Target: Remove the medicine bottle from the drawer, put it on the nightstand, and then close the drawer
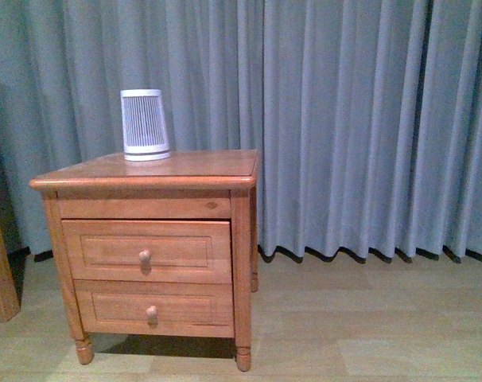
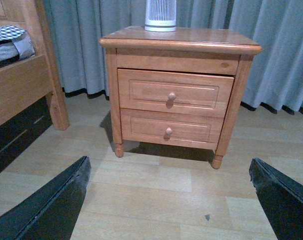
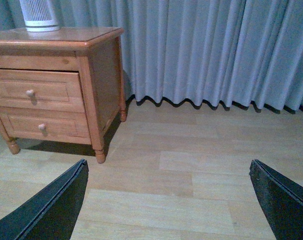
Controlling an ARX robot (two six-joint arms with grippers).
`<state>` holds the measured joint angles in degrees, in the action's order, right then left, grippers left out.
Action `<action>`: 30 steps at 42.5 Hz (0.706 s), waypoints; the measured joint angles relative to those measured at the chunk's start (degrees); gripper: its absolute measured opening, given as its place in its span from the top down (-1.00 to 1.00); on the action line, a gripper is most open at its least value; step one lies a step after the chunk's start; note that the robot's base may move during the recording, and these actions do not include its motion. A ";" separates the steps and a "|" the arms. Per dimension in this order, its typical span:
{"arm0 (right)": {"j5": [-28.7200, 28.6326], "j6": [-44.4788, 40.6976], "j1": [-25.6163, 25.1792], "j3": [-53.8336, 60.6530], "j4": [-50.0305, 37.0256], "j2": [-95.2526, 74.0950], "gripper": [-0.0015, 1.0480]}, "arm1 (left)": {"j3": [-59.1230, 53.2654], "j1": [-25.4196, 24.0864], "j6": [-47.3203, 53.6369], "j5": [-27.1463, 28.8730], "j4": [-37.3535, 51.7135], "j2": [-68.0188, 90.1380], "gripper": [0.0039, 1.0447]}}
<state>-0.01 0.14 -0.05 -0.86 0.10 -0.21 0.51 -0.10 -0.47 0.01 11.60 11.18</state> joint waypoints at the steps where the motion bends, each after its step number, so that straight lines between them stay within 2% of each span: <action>1: 0.00 0.00 0.00 0.00 0.00 0.00 -0.87 | 0.00 0.00 0.00 0.00 0.00 0.00 -0.88; 28: 0.02 0.00 0.00 0.00 0.00 0.00 -0.87 | 0.00 0.00 0.00 -0.02 0.00 0.02 -0.88; 30: 0.00 0.00 0.00 0.00 0.00 0.00 -0.87 | 0.37 -0.44 -0.68 -1.92 -1.55 0.31 -0.88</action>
<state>-0.01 0.14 -0.05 -0.86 0.10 -0.21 0.89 -0.54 -1.15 -1.91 10.04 11.49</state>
